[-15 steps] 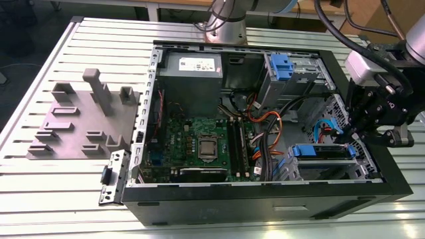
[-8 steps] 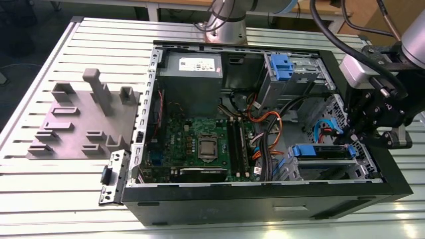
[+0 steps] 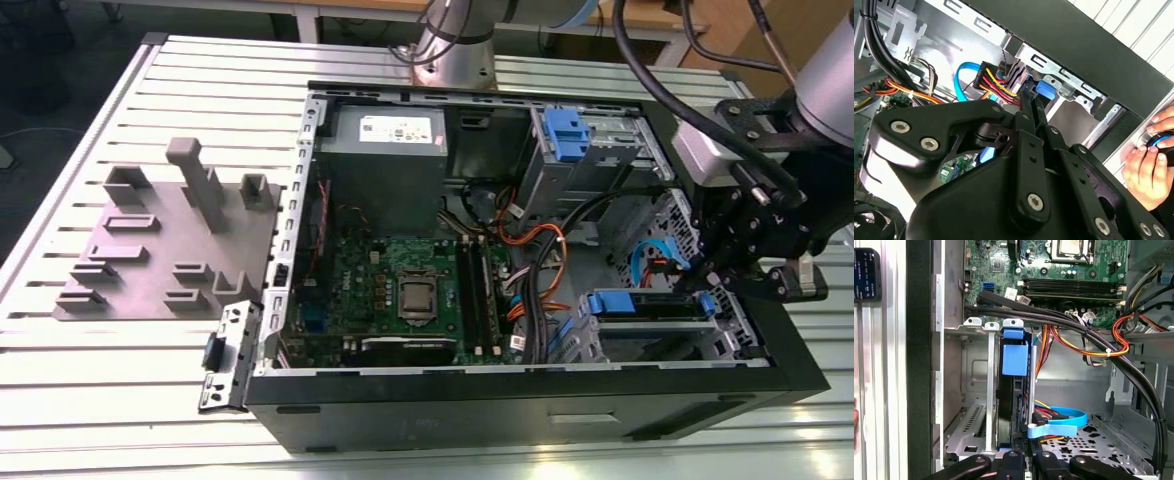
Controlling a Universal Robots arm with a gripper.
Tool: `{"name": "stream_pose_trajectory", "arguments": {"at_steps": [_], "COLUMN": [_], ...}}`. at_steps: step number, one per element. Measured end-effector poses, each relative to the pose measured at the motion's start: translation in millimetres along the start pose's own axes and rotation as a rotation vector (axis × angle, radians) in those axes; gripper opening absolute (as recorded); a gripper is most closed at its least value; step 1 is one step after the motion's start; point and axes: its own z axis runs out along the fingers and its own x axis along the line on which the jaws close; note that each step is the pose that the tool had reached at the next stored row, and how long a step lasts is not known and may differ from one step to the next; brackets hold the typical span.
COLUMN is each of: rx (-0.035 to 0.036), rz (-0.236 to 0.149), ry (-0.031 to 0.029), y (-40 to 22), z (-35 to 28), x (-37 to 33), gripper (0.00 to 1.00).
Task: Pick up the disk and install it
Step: 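Insert the first disk wire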
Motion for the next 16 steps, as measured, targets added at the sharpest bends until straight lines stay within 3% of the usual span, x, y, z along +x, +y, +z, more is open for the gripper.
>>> {"name": "stream_pose_trajectory", "arguments": {"at_steps": [5, 7, 9, 13, 16], "rx": [0.0005, 0.0044, 0.0147, 0.0485, 0.06], "rz": [0.0, 0.0, 0.0, -0.001, -0.001], "ry": [-0.0001, -0.0001, 0.0001, 0.0006, -0.0005], "y": [0.0, 0.7, 1.7, 6.5, 11.8], "z": [0.0, 0.0, -0.2, -0.4, -0.2], "x": [-0.1, -0.1, -0.1, -0.2, 0.0], "gripper": [0.16, 0.16, 0.16, 0.16, 0.16]}}
